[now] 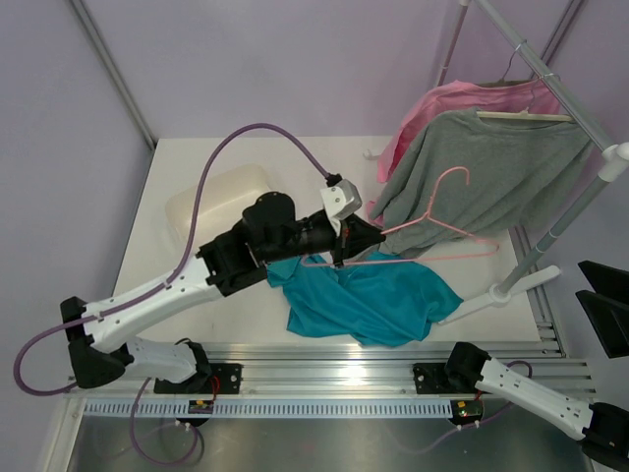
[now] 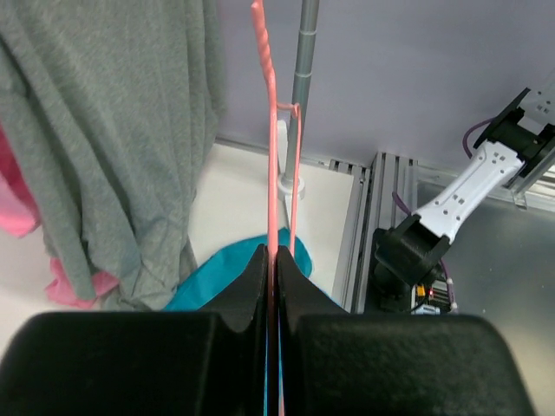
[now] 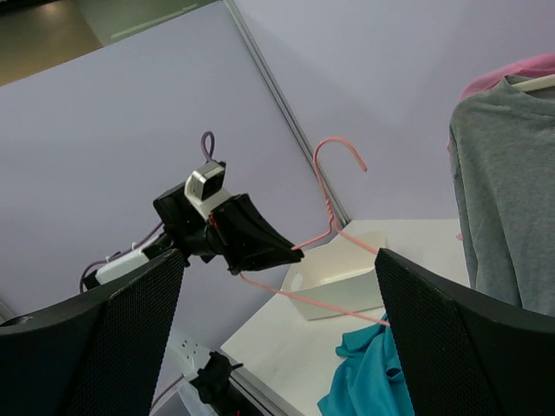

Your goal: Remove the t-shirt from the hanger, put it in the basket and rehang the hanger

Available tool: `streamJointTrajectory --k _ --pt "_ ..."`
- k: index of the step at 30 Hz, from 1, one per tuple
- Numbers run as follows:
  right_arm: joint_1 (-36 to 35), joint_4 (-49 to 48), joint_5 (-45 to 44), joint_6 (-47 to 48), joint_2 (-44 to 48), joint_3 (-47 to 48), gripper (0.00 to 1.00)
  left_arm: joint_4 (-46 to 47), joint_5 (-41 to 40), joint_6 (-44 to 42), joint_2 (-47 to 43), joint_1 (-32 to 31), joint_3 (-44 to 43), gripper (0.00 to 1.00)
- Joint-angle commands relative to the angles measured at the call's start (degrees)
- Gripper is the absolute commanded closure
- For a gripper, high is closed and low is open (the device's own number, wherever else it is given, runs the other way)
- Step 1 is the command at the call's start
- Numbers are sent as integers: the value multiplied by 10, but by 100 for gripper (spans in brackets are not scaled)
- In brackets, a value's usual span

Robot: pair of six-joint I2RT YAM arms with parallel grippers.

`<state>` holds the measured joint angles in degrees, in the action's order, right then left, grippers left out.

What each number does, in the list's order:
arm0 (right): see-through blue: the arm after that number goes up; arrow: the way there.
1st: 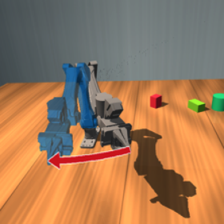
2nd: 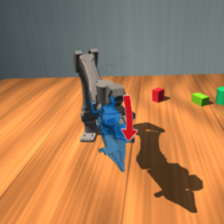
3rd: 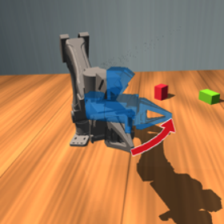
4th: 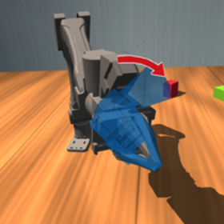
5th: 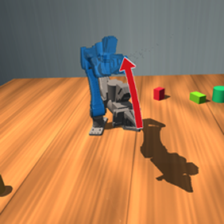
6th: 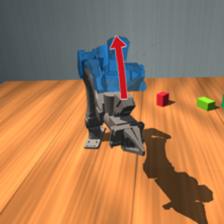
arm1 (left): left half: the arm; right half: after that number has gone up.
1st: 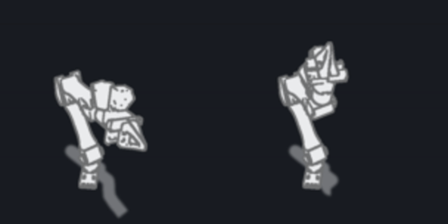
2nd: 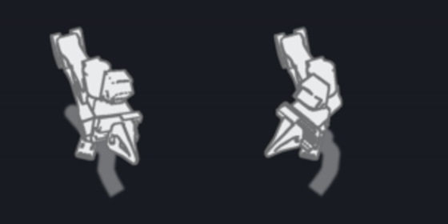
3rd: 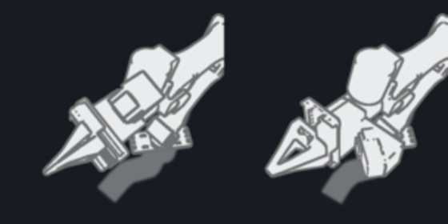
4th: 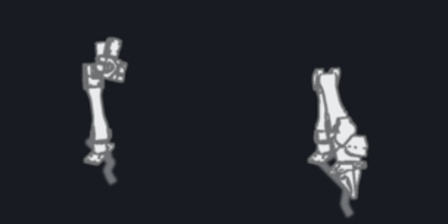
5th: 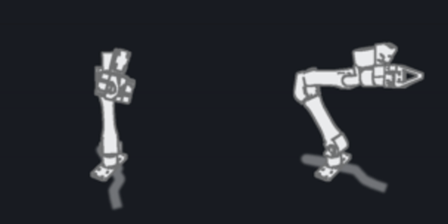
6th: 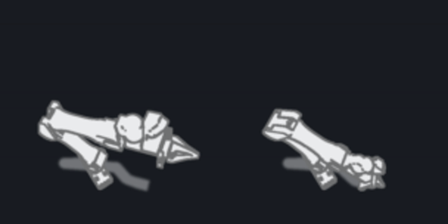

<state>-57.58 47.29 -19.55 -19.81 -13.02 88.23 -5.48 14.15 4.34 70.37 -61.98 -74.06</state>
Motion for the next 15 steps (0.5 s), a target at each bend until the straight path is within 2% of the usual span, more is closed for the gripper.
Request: streamJointTrajectory --k 1,8,12,15 --pt "3 46 17 -1 -10 2 1 85 29 -6 51 -1 -75 100" --pt "2 60 31 12 12 19 0 97 64 -2 184 -1 -198 100" --pt "3 75 37 7 30 37 0 69 37 -25 244 -1 -291 100" --pt "3 87 58 3 35 54 0 57 24 -37 271 0 -320 100"
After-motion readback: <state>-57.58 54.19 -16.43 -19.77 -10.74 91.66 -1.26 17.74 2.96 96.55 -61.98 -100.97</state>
